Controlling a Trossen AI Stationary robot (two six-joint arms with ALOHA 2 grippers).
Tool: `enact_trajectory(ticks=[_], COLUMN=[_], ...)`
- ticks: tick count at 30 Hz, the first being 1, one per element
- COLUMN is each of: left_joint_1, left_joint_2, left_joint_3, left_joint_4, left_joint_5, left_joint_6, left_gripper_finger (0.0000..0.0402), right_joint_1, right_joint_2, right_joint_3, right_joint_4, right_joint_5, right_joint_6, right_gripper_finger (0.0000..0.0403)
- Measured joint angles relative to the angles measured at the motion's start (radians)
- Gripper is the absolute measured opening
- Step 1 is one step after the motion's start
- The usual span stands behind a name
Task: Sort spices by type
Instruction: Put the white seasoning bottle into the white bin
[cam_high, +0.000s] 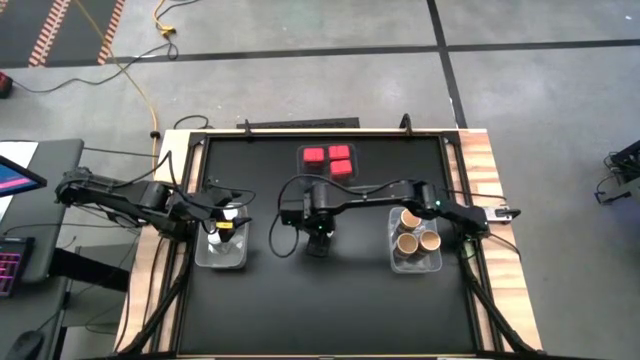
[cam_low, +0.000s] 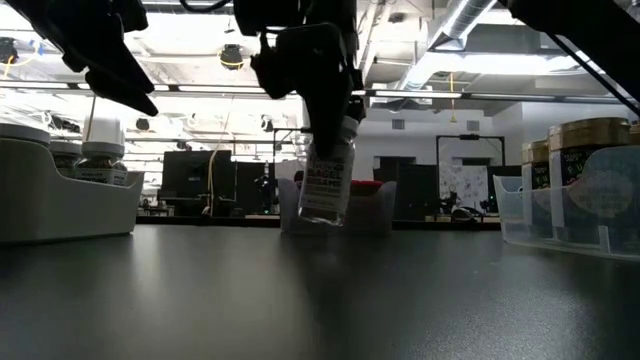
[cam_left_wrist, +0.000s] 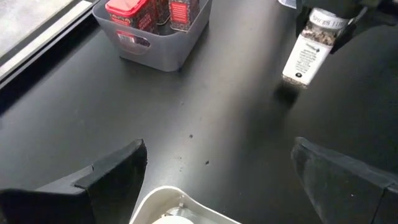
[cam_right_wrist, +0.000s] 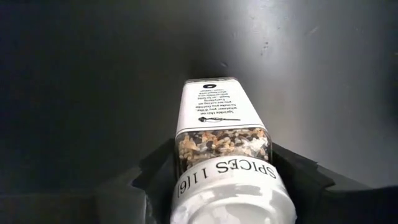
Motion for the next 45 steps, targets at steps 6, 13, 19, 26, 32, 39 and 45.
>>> enact_trajectory(ticks=[6,13,19,26,32,39,45], left_joint_1=[0.000,0.000,0.000,0.000,0.000,0.000,0.000], left_joint_2=[0.000,0.000,0.000,0.000,0.000,0.000,0.000], left_joint_3=[0.000,0.000,0.000,0.000,0.000,0.000,0.000], left_joint_4=[-0.002,-0.002,-0.002,-0.002,-0.002,-0.002,-0.001], left_joint_5=[0.000,0.000,0.000,0.000,0.000,0.000,0.000], left_joint_6=[0.000,0.000,0.000,0.000,0.000,0.000,0.000], left_gripper_finger=[0.0384,0.0384,0.0384,0.0384,0.0384,0.0384,0.0384], right_joint_1=[0.001,0.001,0.005,0.008,0.007,0.008,0.006], right_joint_2=[-0.001,-0.002,-0.002,-0.002,-0.002,-0.002,-0.009], right_joint_3=[0.000,0.000,0.000,0.000,0.000,0.000,0.000], right_joint_4=[0.007,0.063,0.067,0.091,0.117,0.116,0.110], right_joint_5=[0.000,0.000,0.000,0.000,0.000,-0.001,-0.002], right_joint_6=[0.003,0.003,0.003,0.003,0.026,0.029,0.027], right_gripper_finger=[0.0246,0.0248,0.0250,0.0250,0.0250,0.0275,0.0308])
